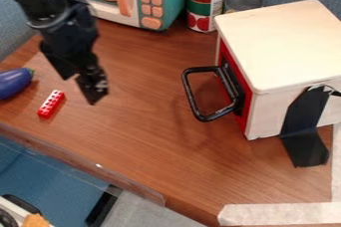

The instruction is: Open the drawer

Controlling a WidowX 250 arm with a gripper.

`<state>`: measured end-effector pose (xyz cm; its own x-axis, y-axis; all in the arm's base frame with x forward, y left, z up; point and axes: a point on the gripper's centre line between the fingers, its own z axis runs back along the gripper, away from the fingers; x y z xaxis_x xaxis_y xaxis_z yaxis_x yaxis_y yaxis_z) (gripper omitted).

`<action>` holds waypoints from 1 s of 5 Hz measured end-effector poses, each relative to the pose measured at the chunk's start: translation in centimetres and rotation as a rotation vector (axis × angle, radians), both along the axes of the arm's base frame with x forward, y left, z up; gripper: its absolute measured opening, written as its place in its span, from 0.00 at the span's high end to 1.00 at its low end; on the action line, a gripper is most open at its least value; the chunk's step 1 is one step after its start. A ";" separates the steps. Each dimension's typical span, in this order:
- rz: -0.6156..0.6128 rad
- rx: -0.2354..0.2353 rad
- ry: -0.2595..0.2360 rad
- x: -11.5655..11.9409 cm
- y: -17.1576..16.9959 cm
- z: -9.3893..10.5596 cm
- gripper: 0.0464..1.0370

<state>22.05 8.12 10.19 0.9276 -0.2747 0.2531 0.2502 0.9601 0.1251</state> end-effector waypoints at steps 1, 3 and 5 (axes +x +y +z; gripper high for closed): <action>0.081 -0.076 -0.057 1.2 -2.3 0.5 0.04; 0.229 -0.241 -0.122 4.4 -5.4 -1.7 0.04; 0.358 -0.367 -0.232 5.9 -7.2 -1.8 0.04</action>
<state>27.91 0.88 8.36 0.8554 0.1914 0.4814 -0.0932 0.9710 -0.2204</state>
